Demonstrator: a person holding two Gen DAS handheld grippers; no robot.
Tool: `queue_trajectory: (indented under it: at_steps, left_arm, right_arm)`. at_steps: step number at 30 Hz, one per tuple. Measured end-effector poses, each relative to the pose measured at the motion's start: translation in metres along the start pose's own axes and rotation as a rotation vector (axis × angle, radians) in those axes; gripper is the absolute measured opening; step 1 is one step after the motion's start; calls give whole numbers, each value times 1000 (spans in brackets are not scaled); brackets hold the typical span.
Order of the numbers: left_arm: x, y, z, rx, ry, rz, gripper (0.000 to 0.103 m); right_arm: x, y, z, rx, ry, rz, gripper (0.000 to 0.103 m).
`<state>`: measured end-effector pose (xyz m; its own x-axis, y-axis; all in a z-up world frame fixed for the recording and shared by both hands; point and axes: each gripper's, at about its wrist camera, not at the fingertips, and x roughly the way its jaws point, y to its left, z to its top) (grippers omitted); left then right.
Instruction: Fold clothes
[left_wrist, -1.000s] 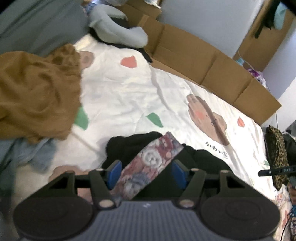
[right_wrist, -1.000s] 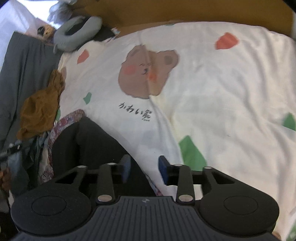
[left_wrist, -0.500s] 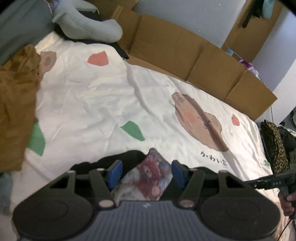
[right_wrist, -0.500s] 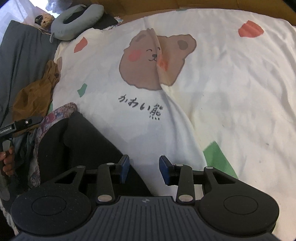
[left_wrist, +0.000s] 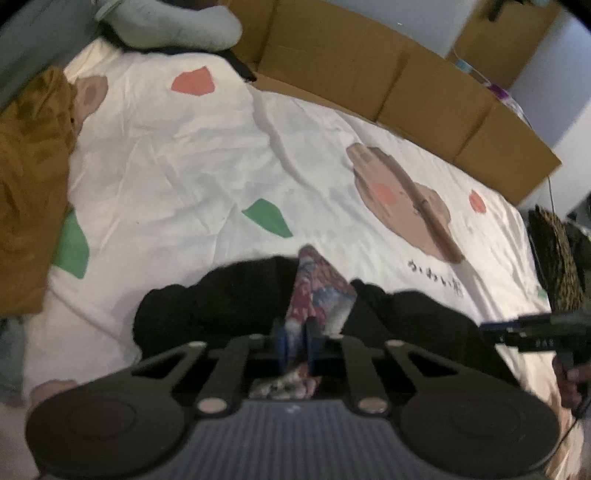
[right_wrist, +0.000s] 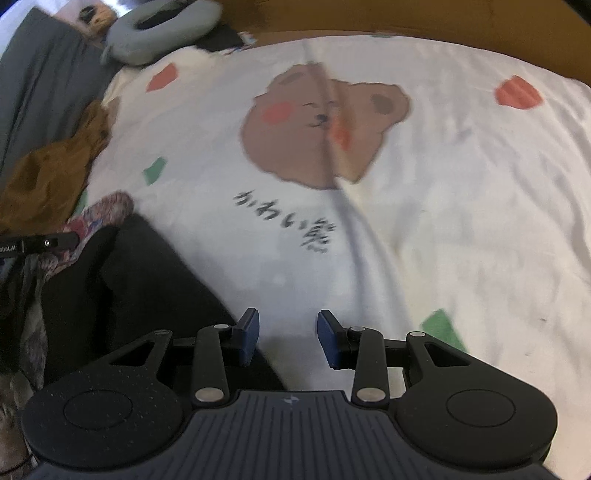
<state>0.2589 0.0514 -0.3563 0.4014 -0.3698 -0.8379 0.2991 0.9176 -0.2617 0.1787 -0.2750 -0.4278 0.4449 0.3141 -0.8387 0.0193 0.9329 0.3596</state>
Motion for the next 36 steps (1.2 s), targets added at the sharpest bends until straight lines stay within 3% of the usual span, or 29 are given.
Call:
queue_trajectory:
  at_steps: [9,20,27,36]
  left_arm:
    - [-55,2,-25,1,27,17,6]
    - [-116,28,-82,-138,91,104,5]
    - [-148,43,-116,-211,149,167,4]
    - [-170,53,-146,-278,226,253,4]
  right_arm:
    - [4,23,3,-63,21,98,42]
    - [20,39,-4,-122,78,92,43]
    - [23,50,-11,-155,104,133,43]
    - [31,62,-18,-192,173,168,43]
